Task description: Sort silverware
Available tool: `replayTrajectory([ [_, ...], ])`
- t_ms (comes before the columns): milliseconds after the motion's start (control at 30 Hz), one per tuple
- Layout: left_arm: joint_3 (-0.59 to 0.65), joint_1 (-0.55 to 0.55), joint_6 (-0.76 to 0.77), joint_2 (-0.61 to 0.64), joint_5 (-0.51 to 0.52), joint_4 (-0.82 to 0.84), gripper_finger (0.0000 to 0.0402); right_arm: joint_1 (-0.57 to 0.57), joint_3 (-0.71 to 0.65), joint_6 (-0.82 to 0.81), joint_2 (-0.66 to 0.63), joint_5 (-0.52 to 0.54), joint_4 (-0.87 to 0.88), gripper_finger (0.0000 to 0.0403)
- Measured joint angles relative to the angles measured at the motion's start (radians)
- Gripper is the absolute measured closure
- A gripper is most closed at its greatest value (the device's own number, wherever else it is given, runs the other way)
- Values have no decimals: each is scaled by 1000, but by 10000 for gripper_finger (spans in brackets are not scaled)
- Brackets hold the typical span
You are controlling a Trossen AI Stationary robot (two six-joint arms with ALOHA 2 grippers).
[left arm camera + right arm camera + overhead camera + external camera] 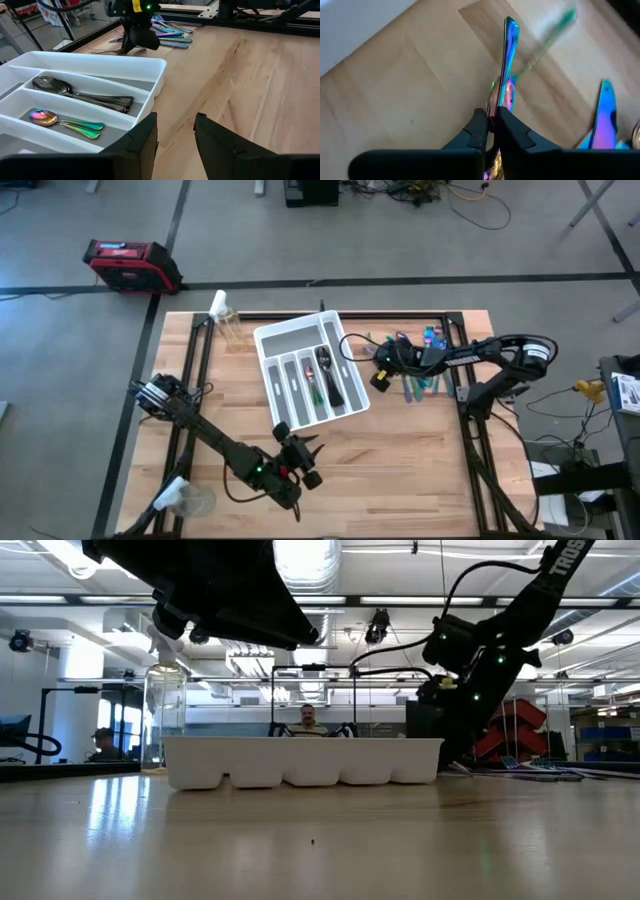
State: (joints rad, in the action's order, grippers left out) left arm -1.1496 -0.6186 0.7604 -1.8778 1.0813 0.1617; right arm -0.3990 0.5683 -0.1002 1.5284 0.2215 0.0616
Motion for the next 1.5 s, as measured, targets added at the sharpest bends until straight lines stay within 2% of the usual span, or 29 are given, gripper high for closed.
replayTrajectory([
  [167, 0, -1, 19, 0, -16, -1, 283, 89, -7, -102, -119, -39, 146, 400],
  [367, 0, -1, 46, 0, -18, -6, 283, 265, -8, -241, -306, -33, 277, 402],
  [533, 0, -1, 36, -12, -12, -54, 283, 435, -7, -362, -415, -18, 307, 402],
  [667, 0, 0, 8, -54, -8, -156, 283, 555, -7, -440, -460, 10, 310, 402],
  [900, 0, 2, -126, -145, -28, -412, 283, 720, -10, -577, -456, 44, 354, 402],
  [1133, -4, 15, -278, -224, -109, -643, 283, 925, -12, -717, -391, 61, 347, 403],
  [1300, -55, 34, -345, -266, -174, -651, 283, 1063, -12, -765, -298, 79, 259, 403],
  [1500, -157, 81, -466, -313, -344, -647, 283, 1166, -11, -720, -142, 85, 24, 403],
])
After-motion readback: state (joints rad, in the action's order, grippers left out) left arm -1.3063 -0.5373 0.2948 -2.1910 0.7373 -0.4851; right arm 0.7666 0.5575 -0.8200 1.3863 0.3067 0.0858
